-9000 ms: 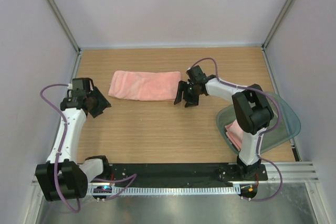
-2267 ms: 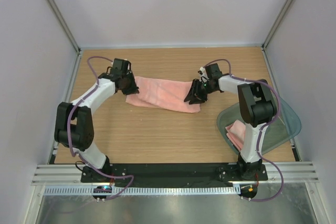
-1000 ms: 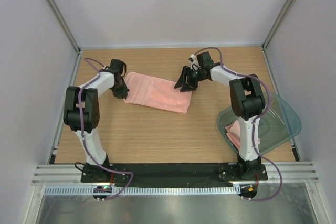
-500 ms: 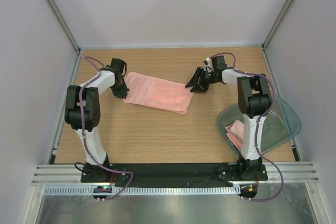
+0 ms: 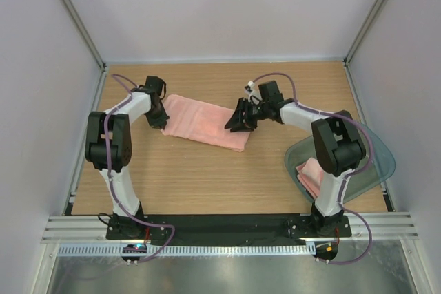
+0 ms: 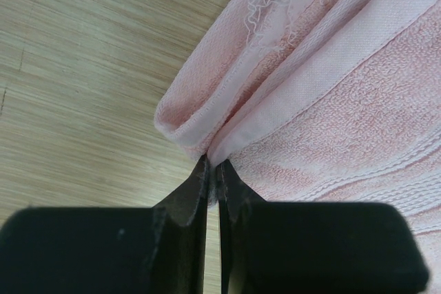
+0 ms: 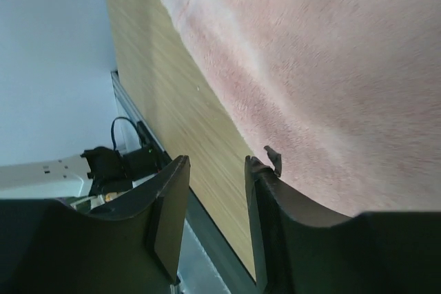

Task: Roll the towels
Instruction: Fold the towel, then roll the towel

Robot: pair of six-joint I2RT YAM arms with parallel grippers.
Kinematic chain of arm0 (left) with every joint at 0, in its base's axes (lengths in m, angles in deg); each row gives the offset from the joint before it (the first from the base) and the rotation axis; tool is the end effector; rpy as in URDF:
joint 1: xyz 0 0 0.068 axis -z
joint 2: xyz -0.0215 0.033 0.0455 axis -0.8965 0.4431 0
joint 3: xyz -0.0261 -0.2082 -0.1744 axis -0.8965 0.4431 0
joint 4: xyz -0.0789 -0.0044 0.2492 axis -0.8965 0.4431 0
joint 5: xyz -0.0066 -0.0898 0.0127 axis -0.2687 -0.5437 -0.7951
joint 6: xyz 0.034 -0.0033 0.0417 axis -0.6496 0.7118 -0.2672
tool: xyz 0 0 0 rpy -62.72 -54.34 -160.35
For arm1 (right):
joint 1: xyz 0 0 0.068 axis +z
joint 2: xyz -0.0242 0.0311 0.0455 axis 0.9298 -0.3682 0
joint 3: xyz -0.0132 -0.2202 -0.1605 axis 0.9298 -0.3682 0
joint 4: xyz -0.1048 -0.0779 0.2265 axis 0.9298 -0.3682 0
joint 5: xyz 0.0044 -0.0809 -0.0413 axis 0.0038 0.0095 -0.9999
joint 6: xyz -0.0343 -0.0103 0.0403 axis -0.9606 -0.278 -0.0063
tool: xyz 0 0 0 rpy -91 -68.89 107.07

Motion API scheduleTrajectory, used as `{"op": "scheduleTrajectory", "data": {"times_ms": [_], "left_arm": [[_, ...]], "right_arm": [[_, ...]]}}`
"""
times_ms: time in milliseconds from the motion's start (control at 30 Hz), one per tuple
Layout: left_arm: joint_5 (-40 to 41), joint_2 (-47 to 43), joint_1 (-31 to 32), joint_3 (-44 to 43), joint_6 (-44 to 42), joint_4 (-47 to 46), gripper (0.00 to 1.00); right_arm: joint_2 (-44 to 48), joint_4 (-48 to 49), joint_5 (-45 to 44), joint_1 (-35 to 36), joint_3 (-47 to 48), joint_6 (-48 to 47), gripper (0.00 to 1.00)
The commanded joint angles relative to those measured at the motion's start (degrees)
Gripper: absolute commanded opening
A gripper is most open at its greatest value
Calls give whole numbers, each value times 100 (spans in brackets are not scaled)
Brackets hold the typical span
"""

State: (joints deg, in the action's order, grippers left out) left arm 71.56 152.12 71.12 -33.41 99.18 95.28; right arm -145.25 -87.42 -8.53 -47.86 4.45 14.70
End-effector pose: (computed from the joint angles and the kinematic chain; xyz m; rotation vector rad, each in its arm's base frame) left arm 0.3833 -0.0452 0.1712 -0.6300 2.7181 0.0209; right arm 0.3633 0.1623 0.1858 -0.0431 2.5444 1.3511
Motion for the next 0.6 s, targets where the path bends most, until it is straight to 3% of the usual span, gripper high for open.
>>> {"op": "scheduleTrajectory", "data": {"times_ms": [0,567], "left_arm": [[144,75,-57,-244,-114,120,6],[275,251,-56,-850,-298,436,6]], "right_arm": [[-170,592,312,240,-396,327,44],[-364,1086,295,-32,-1970,-6,41]]}}
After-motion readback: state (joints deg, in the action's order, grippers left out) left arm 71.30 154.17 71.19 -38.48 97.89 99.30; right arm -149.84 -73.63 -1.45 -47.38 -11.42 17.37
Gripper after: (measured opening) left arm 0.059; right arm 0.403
